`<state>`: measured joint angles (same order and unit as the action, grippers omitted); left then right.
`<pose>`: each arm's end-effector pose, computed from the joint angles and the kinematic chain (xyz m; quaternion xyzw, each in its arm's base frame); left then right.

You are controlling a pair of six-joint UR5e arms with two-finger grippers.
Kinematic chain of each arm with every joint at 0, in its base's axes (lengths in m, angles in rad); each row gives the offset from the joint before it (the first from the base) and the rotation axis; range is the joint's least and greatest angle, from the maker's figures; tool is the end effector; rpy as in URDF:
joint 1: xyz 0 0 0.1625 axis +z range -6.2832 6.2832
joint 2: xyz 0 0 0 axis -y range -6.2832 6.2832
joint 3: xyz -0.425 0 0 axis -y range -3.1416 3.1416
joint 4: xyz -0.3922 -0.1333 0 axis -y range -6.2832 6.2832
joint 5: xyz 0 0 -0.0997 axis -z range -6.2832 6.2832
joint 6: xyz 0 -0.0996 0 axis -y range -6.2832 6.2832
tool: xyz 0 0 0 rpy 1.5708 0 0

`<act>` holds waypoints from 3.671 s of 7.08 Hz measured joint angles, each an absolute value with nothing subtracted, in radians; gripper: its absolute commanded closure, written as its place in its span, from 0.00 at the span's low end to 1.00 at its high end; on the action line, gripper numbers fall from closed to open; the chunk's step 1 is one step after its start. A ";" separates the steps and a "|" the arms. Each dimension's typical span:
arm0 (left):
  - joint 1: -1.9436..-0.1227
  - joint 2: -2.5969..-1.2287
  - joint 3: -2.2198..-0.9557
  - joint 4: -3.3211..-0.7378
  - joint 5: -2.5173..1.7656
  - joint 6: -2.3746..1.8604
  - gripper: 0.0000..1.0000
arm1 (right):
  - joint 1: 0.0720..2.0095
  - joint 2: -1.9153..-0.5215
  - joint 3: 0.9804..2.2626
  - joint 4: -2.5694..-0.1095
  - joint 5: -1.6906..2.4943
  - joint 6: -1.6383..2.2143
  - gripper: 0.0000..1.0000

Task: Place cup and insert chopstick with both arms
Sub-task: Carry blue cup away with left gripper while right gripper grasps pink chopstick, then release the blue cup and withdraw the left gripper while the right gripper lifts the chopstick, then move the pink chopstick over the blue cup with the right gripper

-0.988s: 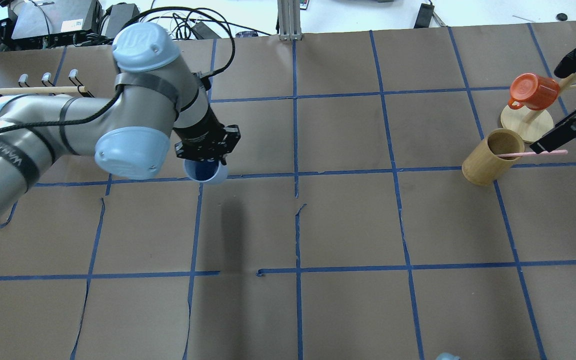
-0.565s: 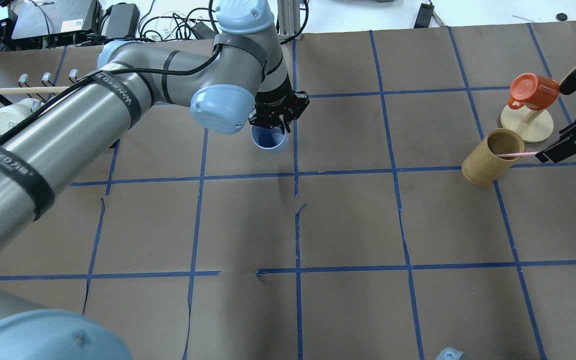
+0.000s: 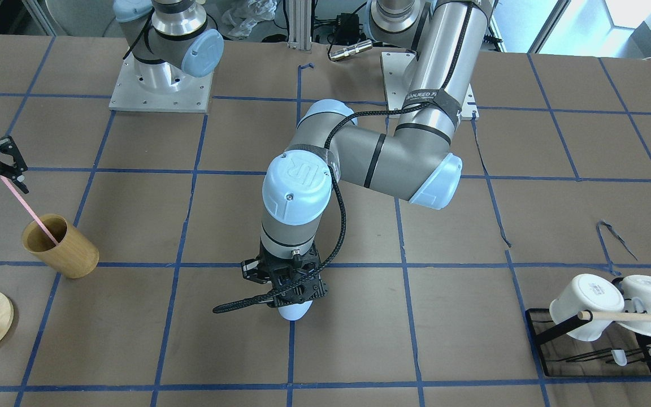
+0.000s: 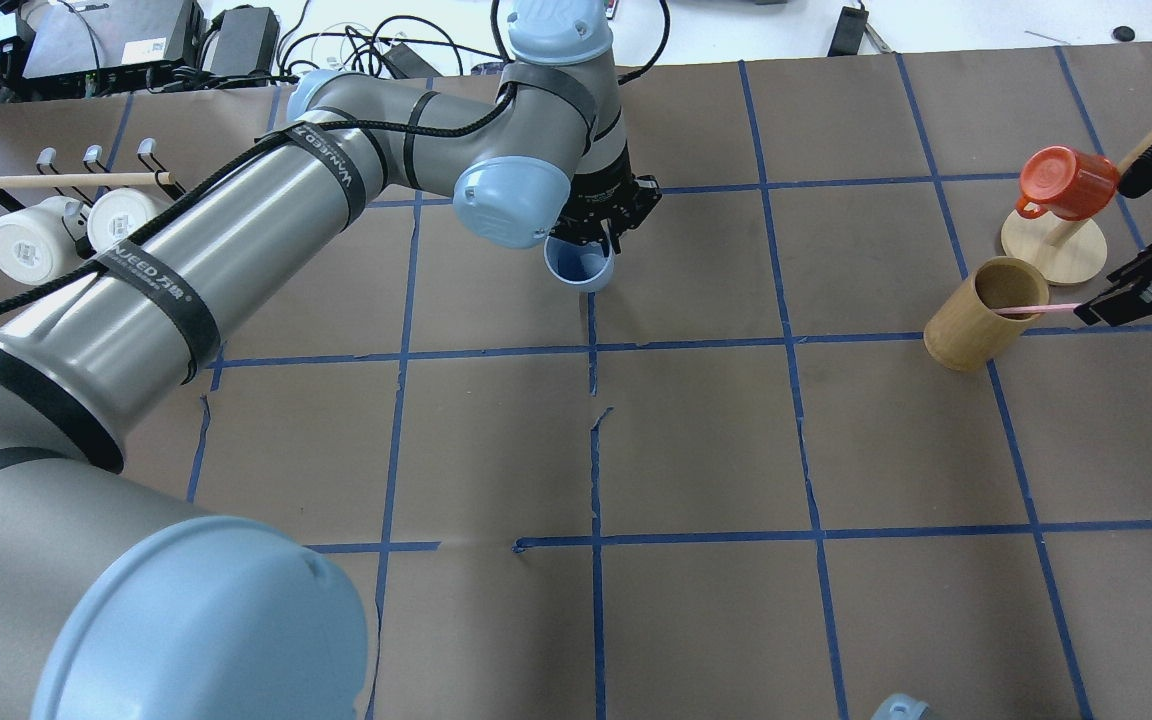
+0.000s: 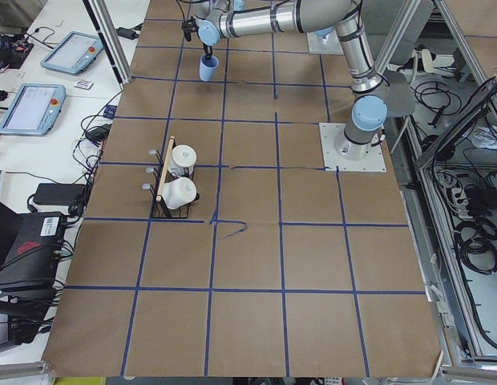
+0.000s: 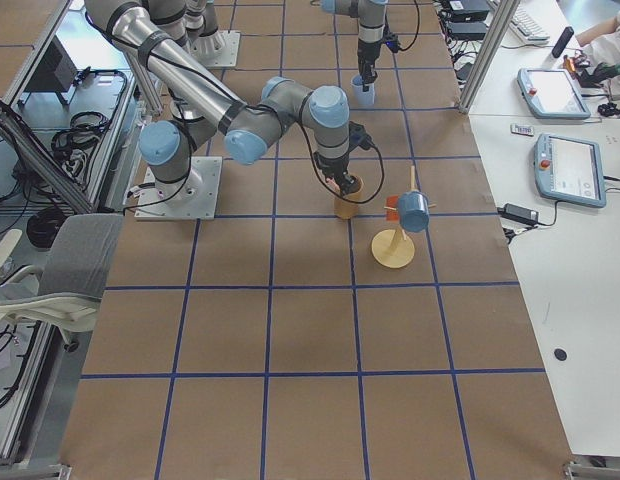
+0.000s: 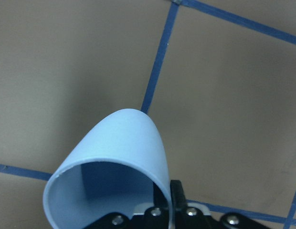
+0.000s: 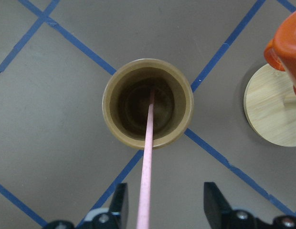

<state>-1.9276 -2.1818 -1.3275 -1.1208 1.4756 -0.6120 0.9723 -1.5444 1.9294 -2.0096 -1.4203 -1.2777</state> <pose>-0.3843 -0.6223 0.2790 0.1251 -0.9902 0.0142 0.0612 -0.1477 -0.4797 0.3471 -0.3340 0.9392 -0.0765 0.0228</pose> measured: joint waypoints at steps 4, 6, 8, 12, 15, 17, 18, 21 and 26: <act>-1.918 -2.182 -1.263 -1.134 1.484 -0.584 0.00 | 0.978 -1.549 1.927 -1.994 -1.421 -1.268 1.00; -1.892 -2.100 -1.241 -1.258 1.483 -0.501 0.00 | 0.982 -1.555 1.911 -1.964 -1.408 -1.256 1.00; -1.883 -1.954 -1.286 -1.344 1.487 -0.442 0.04 | 1.020 -1.575 1.797 -1.834 -1.415 -1.206 1.00; -1.838 -1.656 -1.578 -1.385 1.509 -0.342 0.00 | 1.200 -1.570 1.408 -1.382 -1.569 -0.963 1.00; -1.682 -1.534 -1.605 -1.545 1.517 0.013 0.00 | 1.471 -1.445 1.349 -1.435 -1.575 -0.573 1.00; -1.596 -1.489 -1.614 -1.567 1.518 0.102 0.00 | 1.579 -1.334 1.291 -1.488 -1.542 -0.298 1.00; -1.583 -1.479 -1.617 -1.570 1.518 0.110 0.00 | 1.623 -1.279 1.243 -1.511 -1.517 -0.176 1.00; -1.576 -1.473 -1.618 -1.567 1.513 0.113 0.00 | 1.782 -1.147 1.087 -1.532 -1.499 0.121 1.00; -1.577 -1.473 -1.618 -1.566 1.513 0.113 0.00 | 1.905 -1.109 1.116 -1.550 -1.524 0.257 1.00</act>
